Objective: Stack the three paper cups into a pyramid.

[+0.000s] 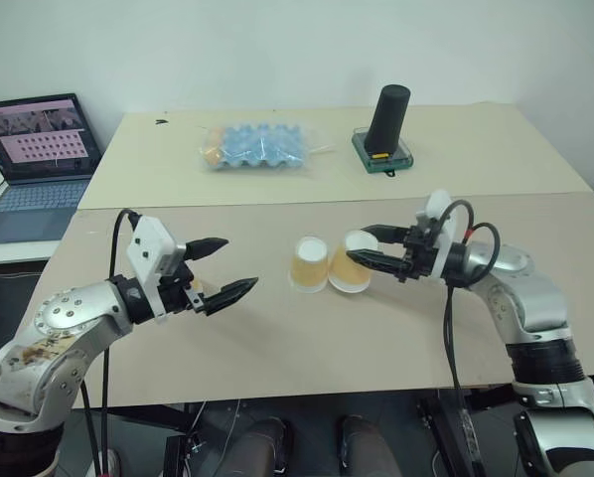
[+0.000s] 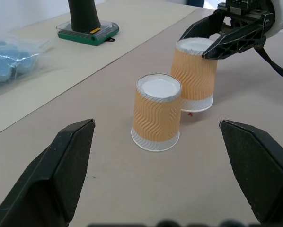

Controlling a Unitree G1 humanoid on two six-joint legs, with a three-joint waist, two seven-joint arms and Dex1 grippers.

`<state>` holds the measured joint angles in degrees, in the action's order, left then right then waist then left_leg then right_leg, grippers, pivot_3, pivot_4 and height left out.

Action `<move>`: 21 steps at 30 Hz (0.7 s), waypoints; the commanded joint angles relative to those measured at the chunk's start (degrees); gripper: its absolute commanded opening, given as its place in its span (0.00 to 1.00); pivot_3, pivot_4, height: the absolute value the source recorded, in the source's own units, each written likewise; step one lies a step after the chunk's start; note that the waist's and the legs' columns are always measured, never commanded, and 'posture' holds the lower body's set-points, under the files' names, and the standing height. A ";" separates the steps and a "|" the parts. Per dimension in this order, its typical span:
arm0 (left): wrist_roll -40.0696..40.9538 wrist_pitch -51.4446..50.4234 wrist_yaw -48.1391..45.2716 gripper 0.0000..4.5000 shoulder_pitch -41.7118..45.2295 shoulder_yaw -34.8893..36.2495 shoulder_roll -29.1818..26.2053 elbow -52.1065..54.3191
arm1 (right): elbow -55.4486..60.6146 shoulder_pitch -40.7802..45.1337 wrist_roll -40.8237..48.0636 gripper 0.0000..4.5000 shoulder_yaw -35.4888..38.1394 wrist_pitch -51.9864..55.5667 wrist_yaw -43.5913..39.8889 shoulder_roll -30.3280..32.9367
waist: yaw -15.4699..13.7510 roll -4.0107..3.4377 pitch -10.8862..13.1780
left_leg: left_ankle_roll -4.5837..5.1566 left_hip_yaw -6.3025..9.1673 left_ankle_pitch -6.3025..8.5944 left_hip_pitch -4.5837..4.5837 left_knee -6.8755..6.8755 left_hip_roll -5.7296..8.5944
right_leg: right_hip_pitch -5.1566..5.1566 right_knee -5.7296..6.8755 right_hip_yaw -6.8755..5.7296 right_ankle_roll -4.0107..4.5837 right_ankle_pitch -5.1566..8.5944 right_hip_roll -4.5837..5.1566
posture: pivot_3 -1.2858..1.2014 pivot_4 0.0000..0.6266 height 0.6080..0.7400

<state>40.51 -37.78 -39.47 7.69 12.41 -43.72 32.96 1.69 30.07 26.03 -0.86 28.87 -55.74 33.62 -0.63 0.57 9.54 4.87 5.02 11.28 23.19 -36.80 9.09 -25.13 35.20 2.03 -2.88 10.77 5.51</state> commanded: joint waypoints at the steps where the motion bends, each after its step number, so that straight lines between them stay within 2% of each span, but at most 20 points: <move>1: 0.40 -0.08 0.25 1.00 0.59 1.48 -0.73 1.27 | 1.97 0.93 -0.39 0.59 0.08 -1.55 0.42 -0.48 | 0.00 0.00 0.00 | 0.00 0.00 0.00 -0.01 0.00 0.00 | 0.00 0.00 0.00 0.00 0.00 0.00 | 0.52 0.24 1.00; 21: 0.92 -0.41 1.06 1.00 0.36 1.81 -0.84 1.87 | -2.99 1.14 -5.06 0.59 -1.44 -5.12 -0.31 -1.85 | 0.04 0.00 0.00 | -0.01 -0.01 0.00 -0.04 0.00 0.00 | -0.01 0.01 0.01 0.01 -0.01 -0.01 | 0.52 0.24 1.00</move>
<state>40.67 -37.89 -38.75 7.78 12.41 -43.88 32.98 -2.07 30.08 21.03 -2.51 25.46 -55.91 31.89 -0.58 0.57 9.54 4.86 5.01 11.28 23.16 -36.80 9.09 -25.14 35.21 2.05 -2.87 10.75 5.50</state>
